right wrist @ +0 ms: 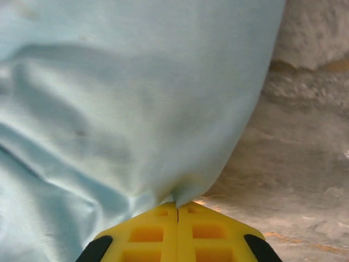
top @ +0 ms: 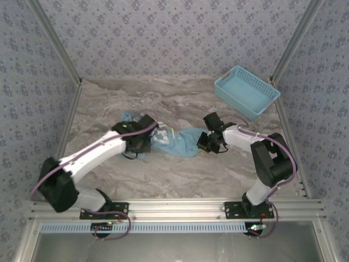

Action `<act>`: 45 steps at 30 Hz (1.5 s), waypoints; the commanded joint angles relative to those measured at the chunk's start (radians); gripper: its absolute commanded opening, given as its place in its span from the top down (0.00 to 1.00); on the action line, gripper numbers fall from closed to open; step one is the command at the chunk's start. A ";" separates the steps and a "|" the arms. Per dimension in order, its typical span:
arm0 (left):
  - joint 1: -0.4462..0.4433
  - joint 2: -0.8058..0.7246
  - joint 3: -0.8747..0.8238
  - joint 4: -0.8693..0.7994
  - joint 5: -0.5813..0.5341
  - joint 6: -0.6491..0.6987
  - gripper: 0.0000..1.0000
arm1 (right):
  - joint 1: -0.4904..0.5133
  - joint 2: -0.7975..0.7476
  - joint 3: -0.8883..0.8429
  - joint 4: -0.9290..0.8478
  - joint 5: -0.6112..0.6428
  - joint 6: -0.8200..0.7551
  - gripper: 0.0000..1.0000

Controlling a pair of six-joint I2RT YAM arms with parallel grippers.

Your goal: Fold and stack the t-shirts

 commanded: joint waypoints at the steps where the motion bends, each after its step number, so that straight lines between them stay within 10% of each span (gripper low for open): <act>1: 0.114 -0.095 0.053 0.019 0.115 0.018 1.00 | -0.017 -0.140 0.122 -0.056 0.084 -0.055 1.00; 8: 0.302 -0.101 0.152 0.110 0.375 0.059 1.00 | -0.123 -0.212 0.340 -0.134 0.059 -0.113 1.00; 14: 0.294 -0.086 0.055 0.141 0.573 0.082 1.00 | -0.168 -0.213 0.368 -0.175 0.056 -0.125 1.00; 26: -0.093 -0.081 -0.380 0.232 0.845 -0.006 0.96 | -0.237 -0.329 0.121 -0.310 0.221 -0.154 1.00; 31: -0.093 -0.039 -0.252 0.120 0.679 0.014 0.39 | -0.305 -0.324 0.091 -0.326 0.238 -0.196 1.00; 38: 0.138 -0.001 -0.111 0.129 0.628 -0.120 0.39 | -0.318 -0.306 0.097 -0.322 0.197 -0.211 1.00; 45: 0.077 0.170 -0.052 0.054 0.655 -0.062 0.43 | -0.319 -0.300 0.115 -0.322 0.175 -0.211 1.00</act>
